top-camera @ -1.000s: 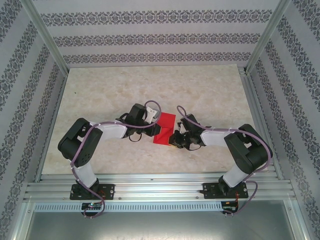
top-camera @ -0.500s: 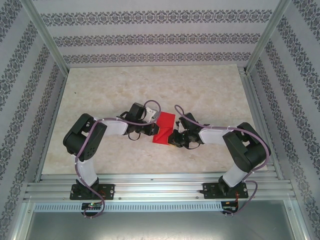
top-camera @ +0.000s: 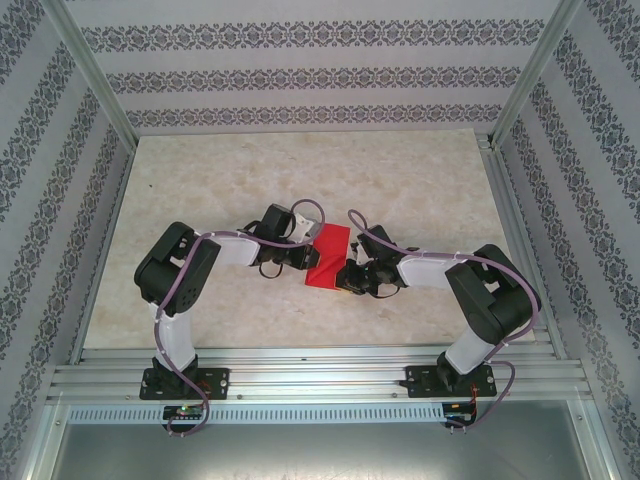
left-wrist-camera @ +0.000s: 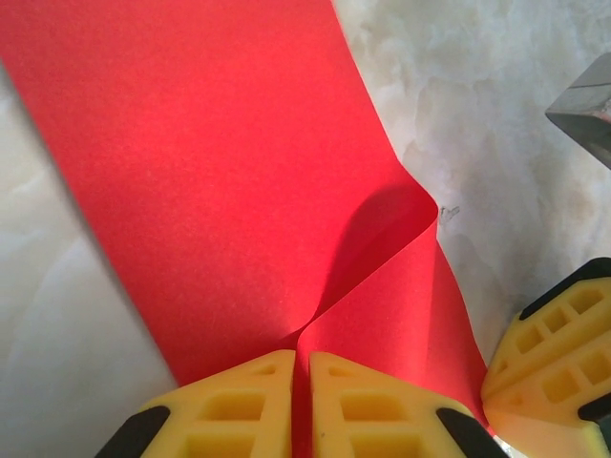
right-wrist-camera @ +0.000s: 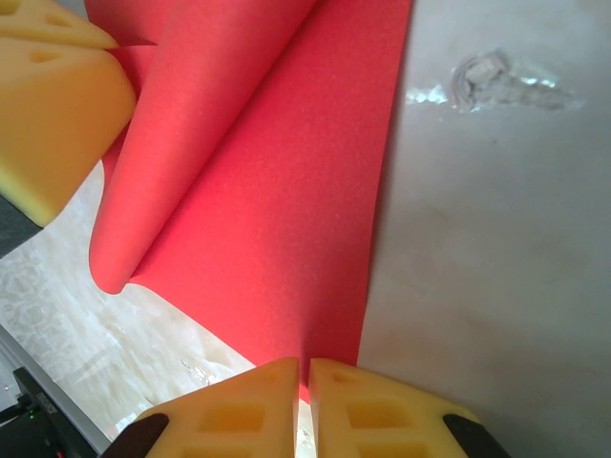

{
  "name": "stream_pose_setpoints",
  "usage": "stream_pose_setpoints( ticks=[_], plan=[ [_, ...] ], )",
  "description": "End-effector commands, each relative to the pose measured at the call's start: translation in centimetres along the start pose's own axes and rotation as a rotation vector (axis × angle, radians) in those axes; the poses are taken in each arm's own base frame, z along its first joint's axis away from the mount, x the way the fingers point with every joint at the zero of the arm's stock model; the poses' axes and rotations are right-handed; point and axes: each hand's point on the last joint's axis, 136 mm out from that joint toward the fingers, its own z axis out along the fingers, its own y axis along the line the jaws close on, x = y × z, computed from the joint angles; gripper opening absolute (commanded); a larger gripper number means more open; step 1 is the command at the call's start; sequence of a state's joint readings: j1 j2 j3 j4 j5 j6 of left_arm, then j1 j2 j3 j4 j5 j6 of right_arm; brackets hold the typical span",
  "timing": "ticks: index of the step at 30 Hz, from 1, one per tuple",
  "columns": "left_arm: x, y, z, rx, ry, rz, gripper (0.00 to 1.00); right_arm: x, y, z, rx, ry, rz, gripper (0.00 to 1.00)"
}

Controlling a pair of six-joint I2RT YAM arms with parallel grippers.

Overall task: Fold a paper plane with a square sheet of paper (fold left side to right side)
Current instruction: Fold the triangle a second time at the center of the table.

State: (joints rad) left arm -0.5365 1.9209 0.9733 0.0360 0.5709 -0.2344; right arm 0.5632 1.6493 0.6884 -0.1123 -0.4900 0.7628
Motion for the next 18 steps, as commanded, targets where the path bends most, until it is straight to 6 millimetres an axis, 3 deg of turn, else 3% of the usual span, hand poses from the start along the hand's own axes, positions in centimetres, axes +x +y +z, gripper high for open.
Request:
stream_pose_setpoints(
  ticks=[1, 18],
  plan=[
    [-0.8, 0.9, -0.2, -0.014, -0.013, 0.019, 0.14, 0.8, -1.8, 0.7, 0.087, 0.023, 0.001, 0.13],
    [-1.2, 1.9, 0.0, -0.03, -0.033, -0.006, 0.14, 0.9, -2.0, 0.9, 0.089, 0.034, 0.004, 0.14]
  ],
)
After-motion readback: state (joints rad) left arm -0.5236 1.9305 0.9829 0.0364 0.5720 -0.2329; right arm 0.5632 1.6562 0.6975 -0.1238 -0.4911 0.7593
